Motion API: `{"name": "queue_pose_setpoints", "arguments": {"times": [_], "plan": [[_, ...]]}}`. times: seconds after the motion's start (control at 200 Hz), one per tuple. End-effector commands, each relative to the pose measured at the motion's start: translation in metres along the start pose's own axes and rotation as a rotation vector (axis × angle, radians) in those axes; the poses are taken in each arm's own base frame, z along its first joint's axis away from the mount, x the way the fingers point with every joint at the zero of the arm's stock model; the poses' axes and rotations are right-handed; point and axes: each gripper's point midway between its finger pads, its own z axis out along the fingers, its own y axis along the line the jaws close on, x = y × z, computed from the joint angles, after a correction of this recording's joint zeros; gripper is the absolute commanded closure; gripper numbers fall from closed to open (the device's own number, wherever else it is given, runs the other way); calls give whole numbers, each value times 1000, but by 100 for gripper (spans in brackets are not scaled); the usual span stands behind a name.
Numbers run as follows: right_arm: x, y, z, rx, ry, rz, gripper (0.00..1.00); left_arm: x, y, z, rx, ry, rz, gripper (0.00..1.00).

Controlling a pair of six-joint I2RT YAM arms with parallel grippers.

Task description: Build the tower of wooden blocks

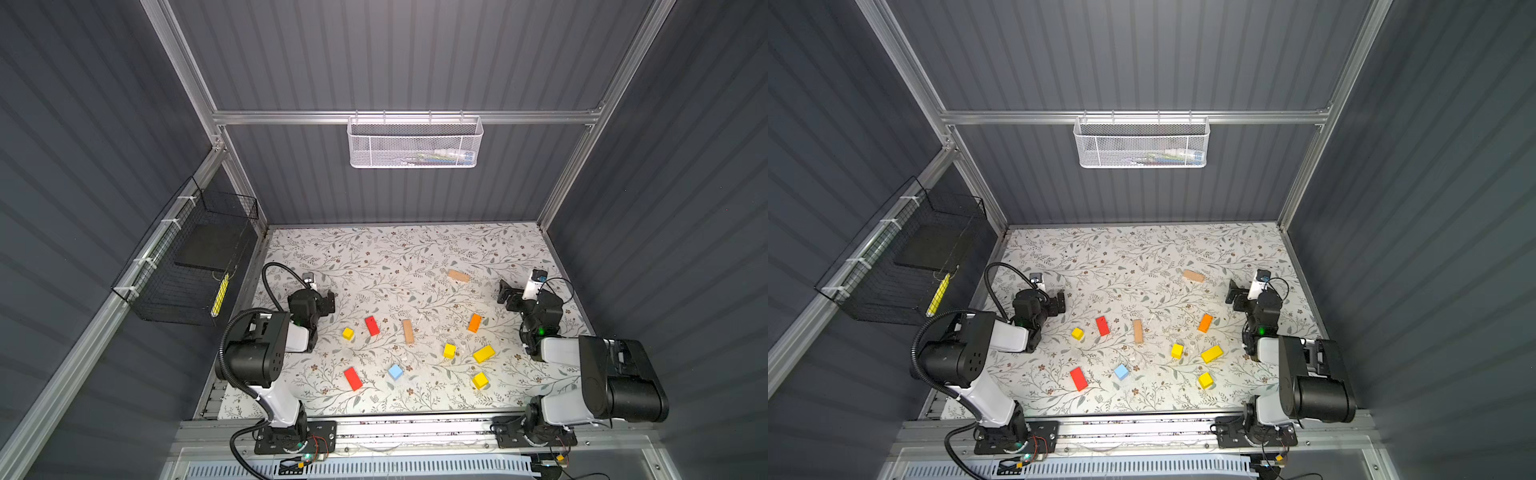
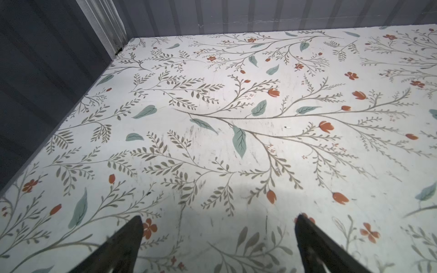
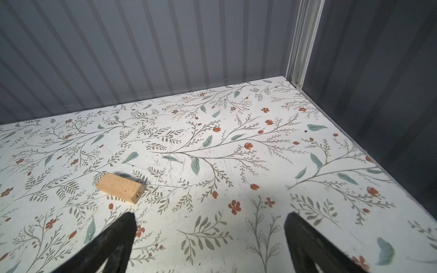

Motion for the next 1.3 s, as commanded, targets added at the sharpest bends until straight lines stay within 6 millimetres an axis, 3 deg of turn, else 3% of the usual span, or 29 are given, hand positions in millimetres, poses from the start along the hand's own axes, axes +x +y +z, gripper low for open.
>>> {"name": "queue_pose_setpoints", "arguments": {"times": [0.0, 1.051, 1.296], "plan": [[-2, -2, 0, 10, -13, 0, 1, -10, 0, 2, 7, -29, 8, 0], [-2, -1, 0, 11, -11, -3, 1, -10, 0, 1, 8, -31, 10, 0], [-25, -4, -2, 76, 137, 57, 2, -50, 7, 2, -32, 117, 4, 0]]}}
